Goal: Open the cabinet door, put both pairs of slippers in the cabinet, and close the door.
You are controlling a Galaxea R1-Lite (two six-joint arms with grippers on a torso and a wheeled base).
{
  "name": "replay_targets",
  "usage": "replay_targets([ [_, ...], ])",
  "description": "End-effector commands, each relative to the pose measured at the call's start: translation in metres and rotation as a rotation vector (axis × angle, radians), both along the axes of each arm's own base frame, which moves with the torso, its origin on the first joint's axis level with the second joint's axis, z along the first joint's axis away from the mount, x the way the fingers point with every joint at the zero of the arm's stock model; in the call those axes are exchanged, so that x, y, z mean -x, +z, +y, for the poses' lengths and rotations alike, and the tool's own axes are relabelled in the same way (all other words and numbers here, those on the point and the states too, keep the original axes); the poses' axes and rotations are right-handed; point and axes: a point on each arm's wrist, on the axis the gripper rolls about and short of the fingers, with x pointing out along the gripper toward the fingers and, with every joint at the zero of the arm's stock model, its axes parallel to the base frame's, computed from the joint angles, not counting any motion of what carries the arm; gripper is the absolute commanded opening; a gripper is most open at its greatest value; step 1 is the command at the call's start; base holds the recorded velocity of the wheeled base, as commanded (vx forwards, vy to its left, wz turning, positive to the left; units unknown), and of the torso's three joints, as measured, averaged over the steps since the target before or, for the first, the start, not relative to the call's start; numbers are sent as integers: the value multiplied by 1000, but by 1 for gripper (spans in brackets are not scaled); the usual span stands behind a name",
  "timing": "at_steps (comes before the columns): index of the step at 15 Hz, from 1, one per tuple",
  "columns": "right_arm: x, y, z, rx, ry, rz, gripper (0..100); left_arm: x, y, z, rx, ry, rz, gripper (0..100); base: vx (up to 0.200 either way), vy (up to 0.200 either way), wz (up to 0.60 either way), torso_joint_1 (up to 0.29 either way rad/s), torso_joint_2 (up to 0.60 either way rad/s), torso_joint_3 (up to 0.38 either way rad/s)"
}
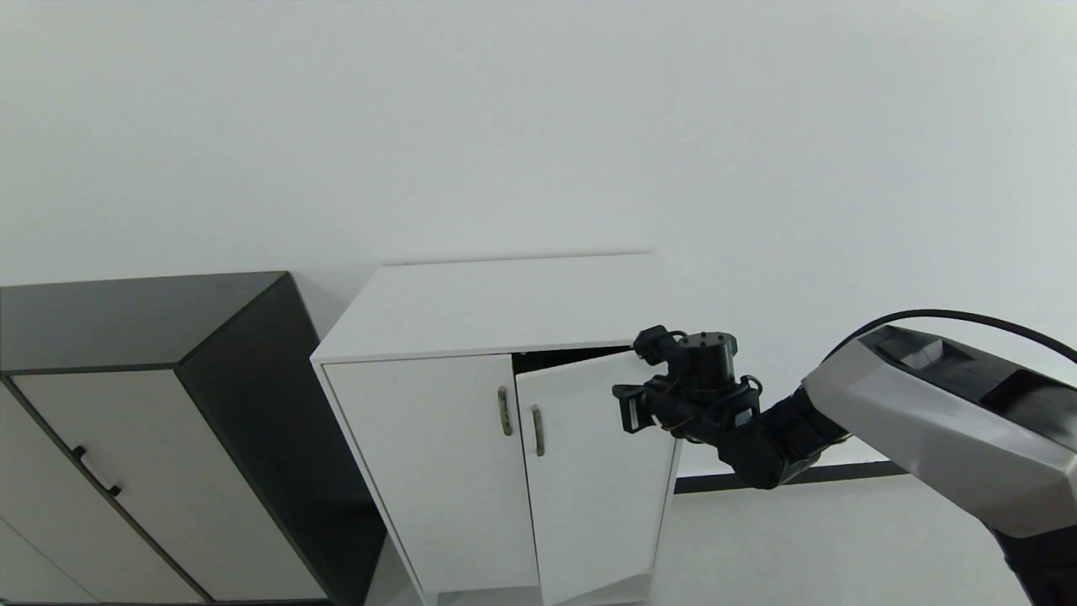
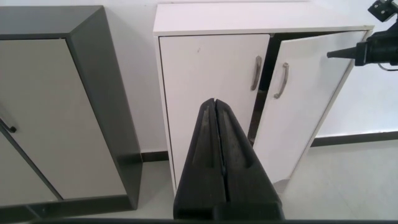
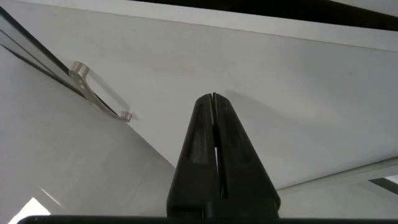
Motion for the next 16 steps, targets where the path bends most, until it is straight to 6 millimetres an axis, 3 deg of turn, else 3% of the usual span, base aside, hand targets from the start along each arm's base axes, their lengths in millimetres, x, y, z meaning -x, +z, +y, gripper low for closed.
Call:
replay_targets([
  [1,-3,-3,0,-4,-3,2,0,0,0,0,0,0,0,0,0,0,0,0,0,0],
  [16,-27,6,13,-18,-32,-40,0,0,0,0,0,0,0,0,0,0,0,0,0,0],
])
